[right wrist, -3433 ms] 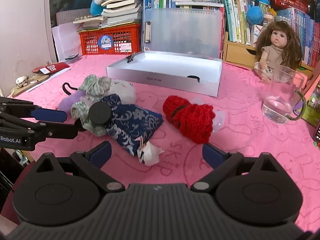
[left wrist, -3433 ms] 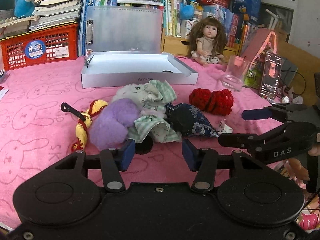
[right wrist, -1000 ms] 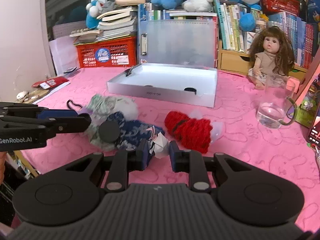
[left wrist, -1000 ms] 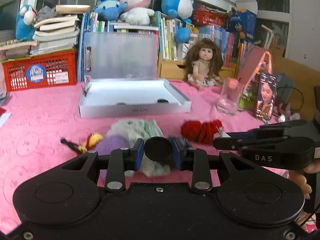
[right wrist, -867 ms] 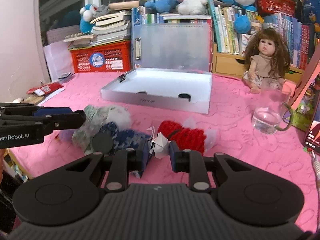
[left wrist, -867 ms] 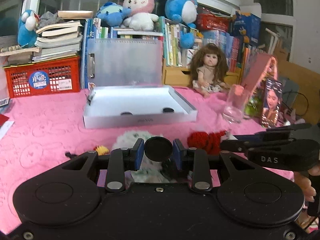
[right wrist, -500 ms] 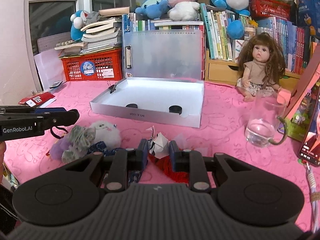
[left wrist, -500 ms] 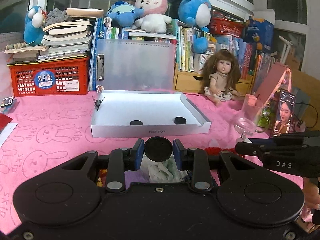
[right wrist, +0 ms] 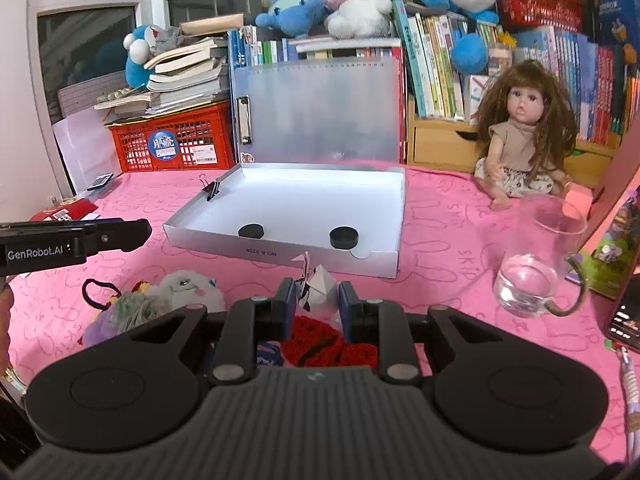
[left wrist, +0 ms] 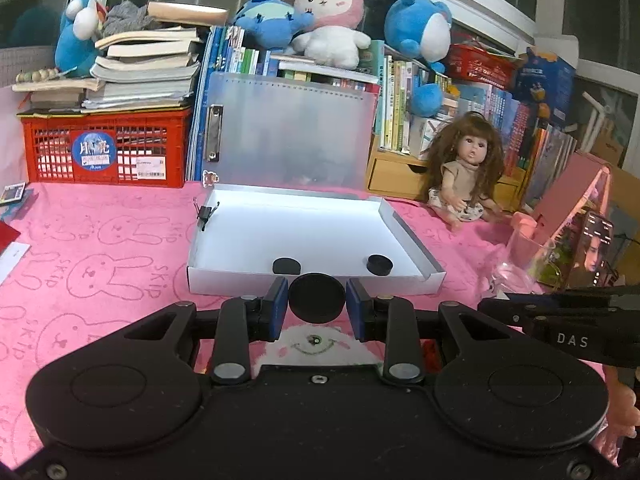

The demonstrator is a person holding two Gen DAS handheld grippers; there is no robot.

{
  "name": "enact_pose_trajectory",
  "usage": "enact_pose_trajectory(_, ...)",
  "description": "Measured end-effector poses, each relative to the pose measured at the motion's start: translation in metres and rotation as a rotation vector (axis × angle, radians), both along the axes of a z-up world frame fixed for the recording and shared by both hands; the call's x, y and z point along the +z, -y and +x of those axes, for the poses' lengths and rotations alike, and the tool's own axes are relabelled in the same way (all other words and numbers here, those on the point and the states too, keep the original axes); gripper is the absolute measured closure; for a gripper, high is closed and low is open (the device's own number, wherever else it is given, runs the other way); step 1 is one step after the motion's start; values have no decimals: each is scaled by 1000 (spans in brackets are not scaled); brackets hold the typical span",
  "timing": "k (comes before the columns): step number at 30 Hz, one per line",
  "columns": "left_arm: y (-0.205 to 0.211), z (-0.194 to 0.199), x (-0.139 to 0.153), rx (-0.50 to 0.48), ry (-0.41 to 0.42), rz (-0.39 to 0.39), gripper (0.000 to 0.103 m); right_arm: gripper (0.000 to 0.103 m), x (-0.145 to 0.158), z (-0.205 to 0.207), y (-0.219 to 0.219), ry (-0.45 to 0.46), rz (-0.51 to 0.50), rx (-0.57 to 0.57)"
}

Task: Organize objects
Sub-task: 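Carry the black cap and white paper over the tray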

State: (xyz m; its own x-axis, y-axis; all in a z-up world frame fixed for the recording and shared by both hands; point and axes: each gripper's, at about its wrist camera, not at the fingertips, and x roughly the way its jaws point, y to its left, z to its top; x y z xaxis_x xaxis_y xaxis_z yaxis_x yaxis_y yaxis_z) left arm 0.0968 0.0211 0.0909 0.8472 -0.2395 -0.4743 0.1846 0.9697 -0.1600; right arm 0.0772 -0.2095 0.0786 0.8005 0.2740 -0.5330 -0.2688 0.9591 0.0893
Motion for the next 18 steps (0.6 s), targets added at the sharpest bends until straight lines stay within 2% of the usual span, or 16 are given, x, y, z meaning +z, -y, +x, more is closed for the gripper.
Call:
enact_pose_trajectory(6,0,18,-4,22,-14,-4,73,75,-6,23,3,-50,24,-20)
enact_pose_trajectory(12,0,38,-2,29,-28,-6,73,76,-5,39,5,-54,27,-34)
enact_pose_trajectory(18,-4,63,5,32,-50,-44,73,76,1,59,9,-67,38,-51)
